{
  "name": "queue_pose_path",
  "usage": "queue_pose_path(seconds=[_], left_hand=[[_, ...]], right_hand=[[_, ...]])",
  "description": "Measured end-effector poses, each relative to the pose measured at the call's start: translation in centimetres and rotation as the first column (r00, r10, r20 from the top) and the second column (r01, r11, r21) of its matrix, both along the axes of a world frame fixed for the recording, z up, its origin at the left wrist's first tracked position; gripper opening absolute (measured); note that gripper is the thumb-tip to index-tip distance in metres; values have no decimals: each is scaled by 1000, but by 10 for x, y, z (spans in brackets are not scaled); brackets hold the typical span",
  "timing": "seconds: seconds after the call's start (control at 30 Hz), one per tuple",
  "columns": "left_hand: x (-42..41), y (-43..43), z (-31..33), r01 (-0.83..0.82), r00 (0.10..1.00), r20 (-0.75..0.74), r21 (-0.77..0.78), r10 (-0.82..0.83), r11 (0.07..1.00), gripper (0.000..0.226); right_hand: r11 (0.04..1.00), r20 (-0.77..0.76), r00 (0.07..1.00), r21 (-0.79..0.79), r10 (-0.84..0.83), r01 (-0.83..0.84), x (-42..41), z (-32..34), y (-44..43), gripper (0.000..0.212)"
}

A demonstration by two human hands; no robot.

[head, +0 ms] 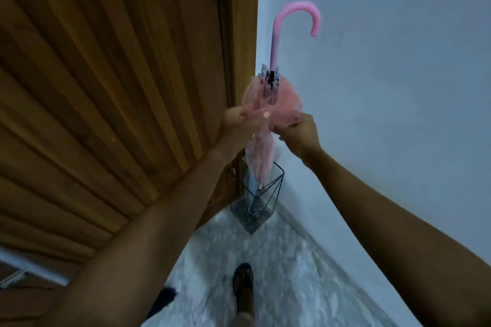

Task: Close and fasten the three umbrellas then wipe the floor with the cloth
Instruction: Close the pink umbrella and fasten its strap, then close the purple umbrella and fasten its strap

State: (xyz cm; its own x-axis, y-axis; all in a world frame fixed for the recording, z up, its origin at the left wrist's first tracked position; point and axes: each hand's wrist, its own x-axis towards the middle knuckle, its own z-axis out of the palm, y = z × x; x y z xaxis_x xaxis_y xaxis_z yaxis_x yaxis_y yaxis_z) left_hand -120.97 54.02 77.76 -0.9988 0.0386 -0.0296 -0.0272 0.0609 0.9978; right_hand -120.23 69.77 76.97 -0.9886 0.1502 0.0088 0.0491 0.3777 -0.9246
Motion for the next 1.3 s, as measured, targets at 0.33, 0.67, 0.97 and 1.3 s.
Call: queue_pose_path(seconds=[0.33,0.67,0.97,1.3], left_hand=[[-145,5,-179,138,944,309,-35,-120,990,30],[-196,23,-421,265,861,457,-30,-223,964,41],[-190,40,-429,152,924,380,-284,-34,947,28],[-160,13,-335,67,913,408,-197,19,978,51]], right_hand=[[986,425,898,162,-116,51,-137,-162,-2,23],[970,639,753,244,-156,-6,-180,-380,-2,20],[970,654,729,234,-202,60,-189,-395,-8,29],[966,592,775,241,-223,95,-131,-292,-2,64]])
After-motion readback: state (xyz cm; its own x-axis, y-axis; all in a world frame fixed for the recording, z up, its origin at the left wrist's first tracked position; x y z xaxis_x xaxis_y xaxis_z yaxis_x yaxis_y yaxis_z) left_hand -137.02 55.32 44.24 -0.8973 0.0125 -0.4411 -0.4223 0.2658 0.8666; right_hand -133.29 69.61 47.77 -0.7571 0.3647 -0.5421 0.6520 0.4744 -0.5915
